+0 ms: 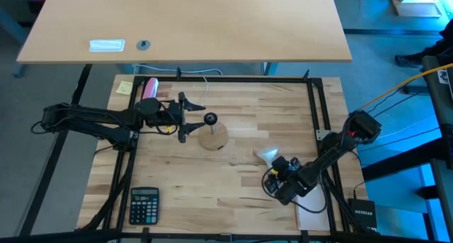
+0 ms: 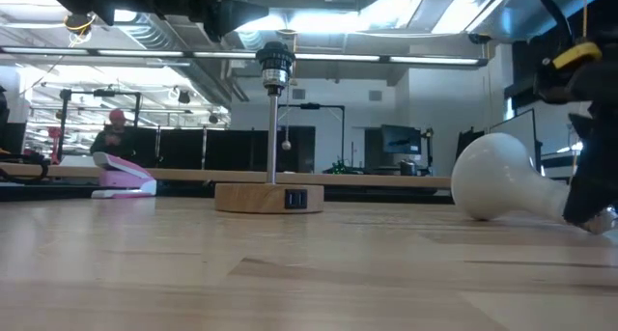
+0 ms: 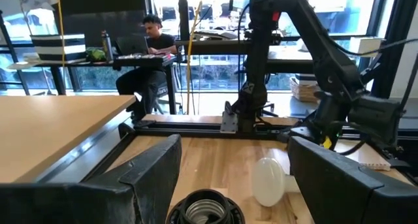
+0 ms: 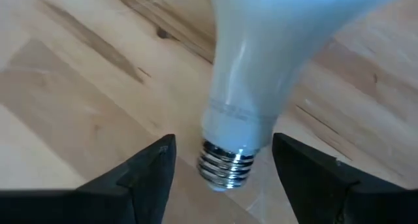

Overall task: Screw lightbulb
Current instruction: Remove the white lightbulb from the brown lamp

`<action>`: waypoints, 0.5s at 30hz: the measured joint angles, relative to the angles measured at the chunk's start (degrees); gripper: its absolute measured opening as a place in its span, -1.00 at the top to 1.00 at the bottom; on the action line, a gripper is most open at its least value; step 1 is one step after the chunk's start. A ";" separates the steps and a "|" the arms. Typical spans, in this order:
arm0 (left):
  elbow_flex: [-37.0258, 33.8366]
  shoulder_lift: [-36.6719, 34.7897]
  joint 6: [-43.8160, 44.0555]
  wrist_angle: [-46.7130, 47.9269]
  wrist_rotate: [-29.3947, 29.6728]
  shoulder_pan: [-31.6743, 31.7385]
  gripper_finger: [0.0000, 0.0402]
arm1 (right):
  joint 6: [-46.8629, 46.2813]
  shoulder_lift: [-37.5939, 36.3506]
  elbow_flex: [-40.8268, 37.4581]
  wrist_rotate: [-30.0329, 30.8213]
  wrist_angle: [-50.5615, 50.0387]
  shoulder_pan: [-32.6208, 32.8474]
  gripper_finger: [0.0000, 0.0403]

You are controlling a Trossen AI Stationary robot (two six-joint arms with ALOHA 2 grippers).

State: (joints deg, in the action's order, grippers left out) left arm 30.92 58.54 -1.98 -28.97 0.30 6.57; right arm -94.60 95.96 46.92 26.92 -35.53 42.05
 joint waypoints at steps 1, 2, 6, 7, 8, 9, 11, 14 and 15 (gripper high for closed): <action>0.00 0.00 0.11 0.00 0.00 0.00 -0.35 | -0.32 0.54 0.00 -0.15 -0.04 0.14 -0.24; 0.00 0.00 0.19 0.01 0.00 0.00 -0.35 | -0.71 0.84 0.00 -0.02 -0.17 0.43 -0.19; -0.02 0.00 0.40 0.11 0.00 -0.02 -0.35 | -0.94 1.16 0.02 -0.11 -0.51 0.47 0.10; 0.00 0.00 0.68 0.11 0.00 -0.02 -0.35 | -0.95 1.16 0.02 -0.51 -0.67 0.47 0.19; 0.00 0.00 1.29 0.11 0.00 -0.02 -0.35 | -0.94 1.07 0.02 -0.95 -0.88 0.45 0.29; -0.01 0.00 1.55 0.11 0.00 -0.02 -0.35 | -0.76 0.81 0.02 -1.77 -1.06 0.43 0.39; 0.00 0.00 1.58 0.11 0.00 -0.20 -0.35 | 0.30 0.12 0.67 -4.20 -1.75 0.39 0.47; 0.00 0.00 0.23 0.09 0.08 -1.02 -0.35 | 2.75 -1.09 4.54 -8.22 -7.62 0.36 0.47; 0.00 0.00 0.11 0.09 0.07 -1.33 -0.35 | 3.75 -1.65 6.27 -9.26 -10.94 0.35 0.47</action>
State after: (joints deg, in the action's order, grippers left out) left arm 30.92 58.54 -1.88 -28.88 0.36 5.24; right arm -90.85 94.31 53.18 17.67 -46.47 42.40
